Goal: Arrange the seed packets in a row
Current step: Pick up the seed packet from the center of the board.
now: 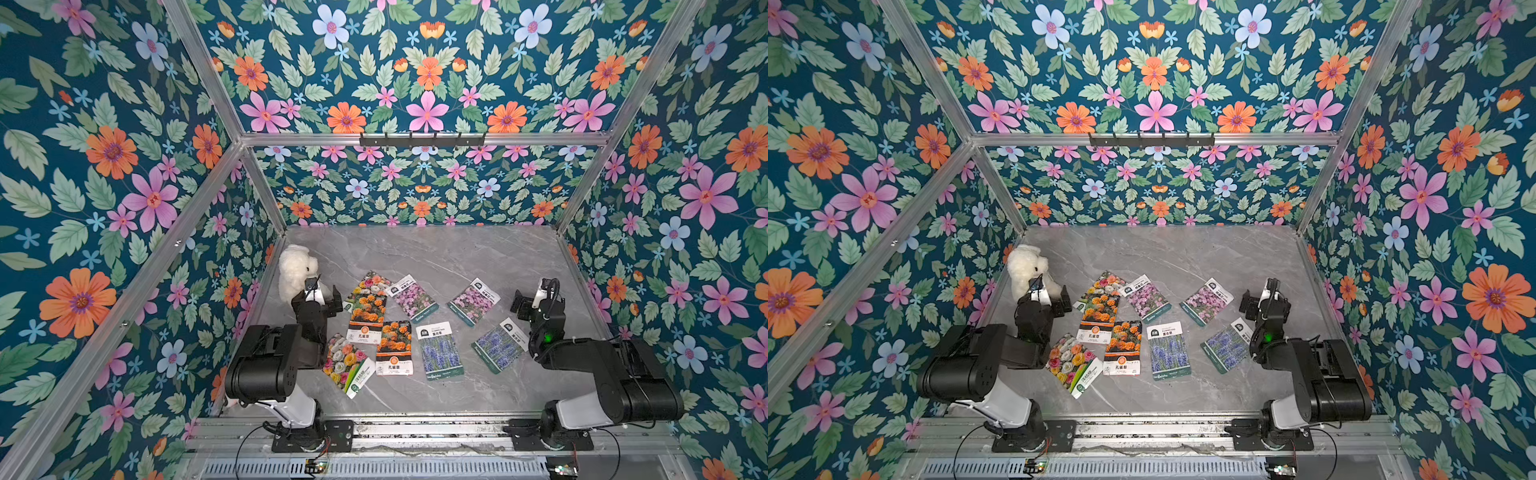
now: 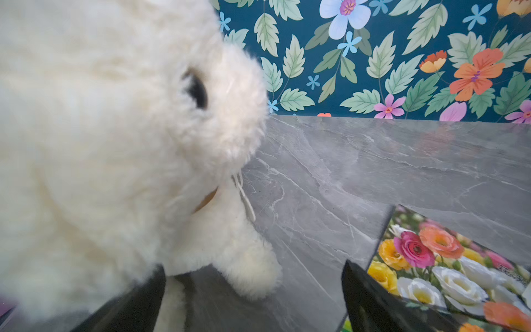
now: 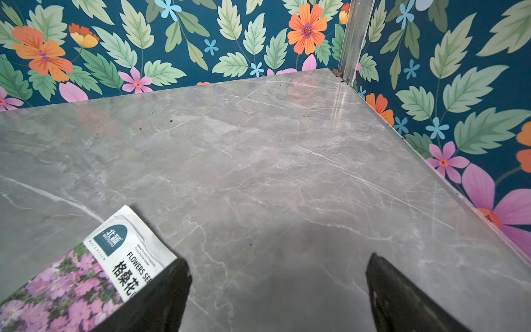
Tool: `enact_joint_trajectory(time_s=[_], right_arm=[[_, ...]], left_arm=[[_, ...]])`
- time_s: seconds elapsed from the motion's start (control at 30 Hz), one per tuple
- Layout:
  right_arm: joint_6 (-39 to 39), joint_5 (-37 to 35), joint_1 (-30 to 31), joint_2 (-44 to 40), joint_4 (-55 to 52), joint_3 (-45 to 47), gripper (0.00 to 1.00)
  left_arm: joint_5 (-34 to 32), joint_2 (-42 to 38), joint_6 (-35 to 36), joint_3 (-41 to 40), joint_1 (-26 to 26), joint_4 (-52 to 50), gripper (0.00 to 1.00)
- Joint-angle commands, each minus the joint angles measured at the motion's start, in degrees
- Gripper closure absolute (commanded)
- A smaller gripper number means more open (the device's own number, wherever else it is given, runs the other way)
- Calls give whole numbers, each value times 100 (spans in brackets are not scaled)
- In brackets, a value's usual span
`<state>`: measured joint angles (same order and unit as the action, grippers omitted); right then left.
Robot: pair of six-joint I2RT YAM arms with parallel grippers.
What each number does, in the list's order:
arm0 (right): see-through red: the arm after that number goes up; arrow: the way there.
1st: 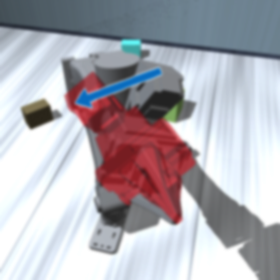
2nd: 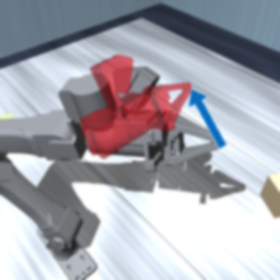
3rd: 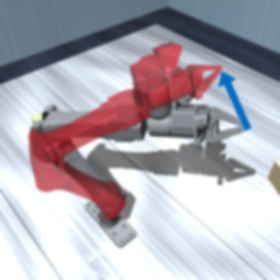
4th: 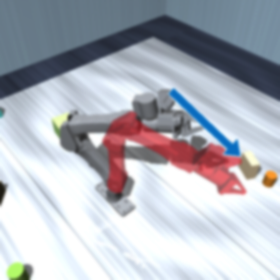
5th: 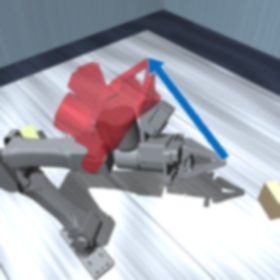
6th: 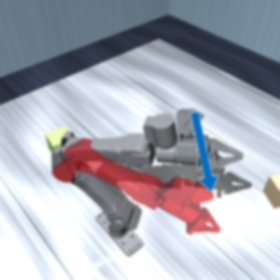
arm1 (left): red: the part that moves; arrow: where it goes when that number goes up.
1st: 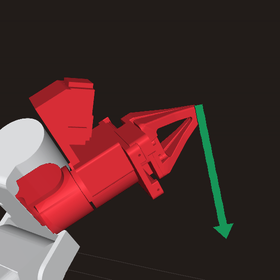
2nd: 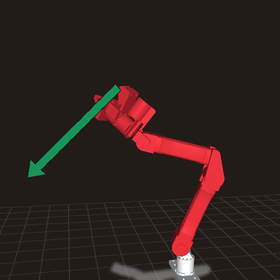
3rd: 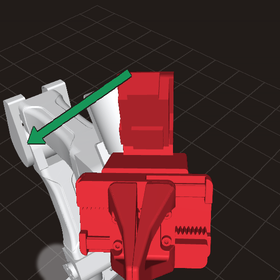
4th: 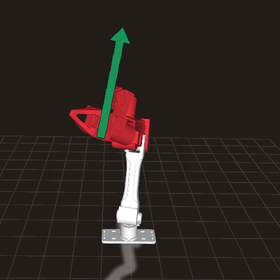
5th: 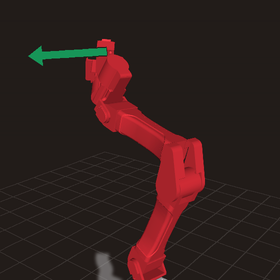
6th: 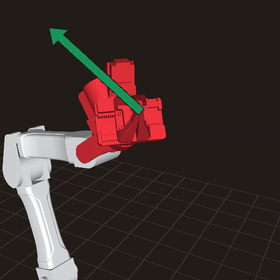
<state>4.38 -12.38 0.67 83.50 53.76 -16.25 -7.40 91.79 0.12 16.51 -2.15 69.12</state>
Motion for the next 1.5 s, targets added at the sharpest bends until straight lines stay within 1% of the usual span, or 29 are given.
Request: enact_joint_trajectory(time_s=[0.0, 1.03, 1.13, 1.2, 1.27, 1.33, 1.4, 1.47], right_arm=[[41, -55, 8, 8, 148, -28, 1], [36, -55, 9, 10, 163, -19, 1], [-41, 22, 11, -140, 308, 98, 1], [-31, -31, 17, -554, 53, 171, 1], [26, -161, 13, -1205, -633, 106, 1], [59, -125, 12, -1863, -1403, -30, 1], [296, -269, 12, -2399, -2261, -288, 1], [595, -275, 17, -2859, -3188, -603, 1]], left_arm=[[2, 14, -12, 23, 4, 12, 0], [11, -1, -12, 10, 9, 27, 0], [-103, -153, -12, 1, 2, 27, 0], [-226, -552, -49, 94, 4, -552, 0], [-294, -992, -115, 229, 4, -1176, 0], [-221, -1369, -204, 345, 4, -1729, 0], [-114, -1681, -473, 484, -3, -2265, 1], [165, -1940, -809, 641, -9, -2775, 0]])
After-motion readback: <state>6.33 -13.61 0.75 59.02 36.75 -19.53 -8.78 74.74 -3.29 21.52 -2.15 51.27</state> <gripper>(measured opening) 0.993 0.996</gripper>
